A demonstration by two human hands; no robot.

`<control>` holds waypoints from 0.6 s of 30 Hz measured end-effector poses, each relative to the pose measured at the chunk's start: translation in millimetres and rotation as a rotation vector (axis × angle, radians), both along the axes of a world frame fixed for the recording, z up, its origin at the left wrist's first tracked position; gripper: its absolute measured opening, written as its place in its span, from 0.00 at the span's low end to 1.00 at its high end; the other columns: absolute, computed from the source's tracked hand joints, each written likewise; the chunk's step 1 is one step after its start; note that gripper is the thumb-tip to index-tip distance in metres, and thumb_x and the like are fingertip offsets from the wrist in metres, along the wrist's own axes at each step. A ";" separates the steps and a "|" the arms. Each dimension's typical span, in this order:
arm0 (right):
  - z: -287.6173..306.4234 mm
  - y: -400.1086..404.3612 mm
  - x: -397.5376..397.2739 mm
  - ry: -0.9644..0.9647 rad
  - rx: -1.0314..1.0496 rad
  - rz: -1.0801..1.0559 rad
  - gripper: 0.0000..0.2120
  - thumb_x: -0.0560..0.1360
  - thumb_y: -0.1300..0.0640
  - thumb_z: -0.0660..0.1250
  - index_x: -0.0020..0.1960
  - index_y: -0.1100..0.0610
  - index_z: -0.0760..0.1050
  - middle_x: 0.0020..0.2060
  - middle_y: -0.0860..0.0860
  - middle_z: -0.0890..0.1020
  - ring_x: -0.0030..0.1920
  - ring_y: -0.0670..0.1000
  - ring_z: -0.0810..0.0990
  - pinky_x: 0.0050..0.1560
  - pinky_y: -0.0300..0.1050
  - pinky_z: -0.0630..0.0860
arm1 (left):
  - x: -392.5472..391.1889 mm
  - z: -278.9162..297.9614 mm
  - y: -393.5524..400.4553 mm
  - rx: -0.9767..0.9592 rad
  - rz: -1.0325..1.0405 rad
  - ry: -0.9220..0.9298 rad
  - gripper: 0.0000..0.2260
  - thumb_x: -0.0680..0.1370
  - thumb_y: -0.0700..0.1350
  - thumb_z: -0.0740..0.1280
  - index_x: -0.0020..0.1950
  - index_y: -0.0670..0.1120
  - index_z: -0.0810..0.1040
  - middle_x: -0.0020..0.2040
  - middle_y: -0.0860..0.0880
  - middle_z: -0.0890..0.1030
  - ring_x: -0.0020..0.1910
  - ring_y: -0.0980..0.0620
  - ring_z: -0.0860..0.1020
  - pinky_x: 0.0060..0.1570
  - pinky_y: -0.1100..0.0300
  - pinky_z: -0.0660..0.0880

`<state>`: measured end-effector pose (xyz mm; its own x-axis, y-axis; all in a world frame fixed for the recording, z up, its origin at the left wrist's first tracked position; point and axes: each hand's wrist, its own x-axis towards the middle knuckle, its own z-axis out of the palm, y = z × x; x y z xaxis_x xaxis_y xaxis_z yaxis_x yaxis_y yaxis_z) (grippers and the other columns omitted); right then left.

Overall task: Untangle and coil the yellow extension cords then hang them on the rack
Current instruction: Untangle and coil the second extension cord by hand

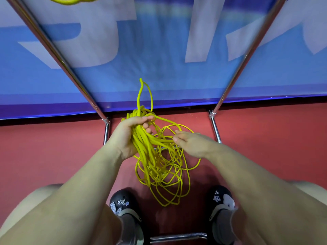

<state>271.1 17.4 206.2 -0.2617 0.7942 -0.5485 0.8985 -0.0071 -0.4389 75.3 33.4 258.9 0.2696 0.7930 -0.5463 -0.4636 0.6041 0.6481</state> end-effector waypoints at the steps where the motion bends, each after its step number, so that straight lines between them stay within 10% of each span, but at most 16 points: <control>1: -3.7 0.8 0.9 0.017 -0.008 -0.024 0.22 0.80 0.42 0.48 0.72 0.47 0.63 0.75 0.40 0.55 0.75 0.48 0.56 0.74 0.52 0.53 | 0.8 1.8 -0.3 -0.002 0.009 -0.006 0.12 0.76 0.39 0.59 0.39 0.40 0.80 0.24 0.51 0.71 0.23 0.54 0.72 0.31 0.64 0.75; 10: 1.8 0.0 -5.1 0.277 -0.031 -0.195 0.21 0.80 0.48 0.55 0.68 0.58 0.71 0.68 0.52 0.72 0.69 0.50 0.68 0.71 0.46 0.62 | 0.8 6.8 -2.4 -0.038 -0.072 0.040 0.11 0.78 0.43 0.59 0.36 0.43 0.70 0.23 0.51 0.71 0.22 0.55 0.72 0.32 0.63 0.74; 14: 22.5 -11.2 -28.4 0.393 0.330 -0.213 0.17 0.76 0.45 0.59 0.52 0.54 0.80 0.48 0.48 0.83 0.52 0.48 0.78 0.57 0.46 0.72 | 2.3 4.2 1.9 -0.057 -0.019 -0.007 0.14 0.79 0.45 0.60 0.34 0.44 0.71 0.24 0.51 0.72 0.23 0.55 0.73 0.33 0.62 0.74; 18: 40.6 -26.6 -51.6 0.475 0.508 -0.302 0.12 0.70 0.46 0.71 0.43 0.55 0.78 0.34 0.42 0.74 0.36 0.36 0.72 0.40 0.30 0.68 | 9.7 -1.4 2.1 -0.127 0.027 -0.019 0.16 0.79 0.47 0.61 0.32 0.43 0.73 0.27 0.49 0.74 0.27 0.54 0.76 0.41 0.58 0.75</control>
